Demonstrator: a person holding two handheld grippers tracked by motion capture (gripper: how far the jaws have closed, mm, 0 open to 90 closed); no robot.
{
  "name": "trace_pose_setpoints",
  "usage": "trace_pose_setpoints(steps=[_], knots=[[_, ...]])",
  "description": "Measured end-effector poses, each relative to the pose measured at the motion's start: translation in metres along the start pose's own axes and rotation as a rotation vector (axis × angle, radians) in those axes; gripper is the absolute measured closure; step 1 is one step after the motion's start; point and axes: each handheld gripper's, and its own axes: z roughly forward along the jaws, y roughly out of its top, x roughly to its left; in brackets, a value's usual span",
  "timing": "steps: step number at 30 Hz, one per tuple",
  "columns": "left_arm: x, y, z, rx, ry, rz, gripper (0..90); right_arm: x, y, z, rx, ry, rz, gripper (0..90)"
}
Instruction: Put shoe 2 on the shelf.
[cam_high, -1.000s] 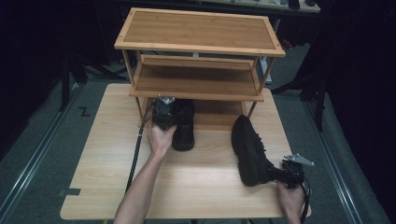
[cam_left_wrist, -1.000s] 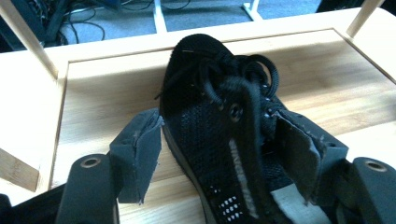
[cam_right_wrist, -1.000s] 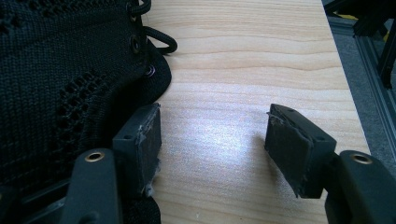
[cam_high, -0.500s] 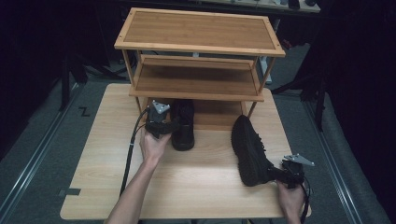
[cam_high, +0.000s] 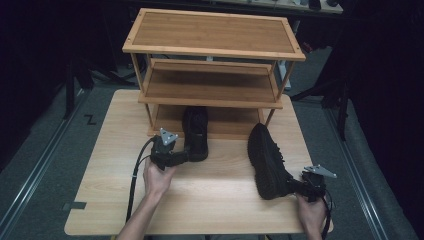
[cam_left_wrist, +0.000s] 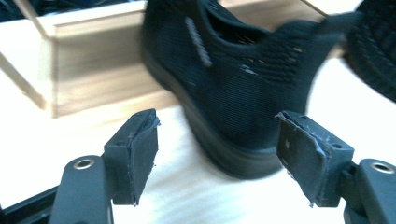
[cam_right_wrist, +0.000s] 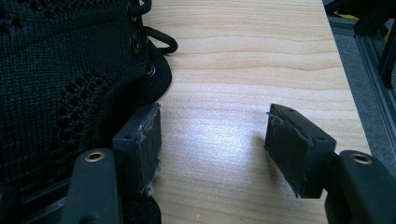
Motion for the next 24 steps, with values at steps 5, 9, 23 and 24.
trace_pose_setpoints(steps=[5, 9, 23, 24], knots=[[-0.017, -0.008, 0.004, 0.021, -0.026, 0.037, 29.0, 0.000, 0.000, 0.000, 0.000, 0.000, 0.000, 36.3], [-0.030, -0.010, 0.013, 0.036, -0.037, 0.059, 29.3, 0.000, 0.000, 0.000, -0.002, 0.001, 0.003, 36.3], [-0.039, 0.007, 0.028, -0.010, -0.045, 0.029, 69.7, 0.000, 0.000, 0.000, -0.002, 0.002, 0.002, 36.3], [-0.039, 0.007, 0.028, -0.010, -0.045, 0.029, 71.8, 0.000, 0.000, 0.000, 0.000, 0.001, 0.000, 36.3]])
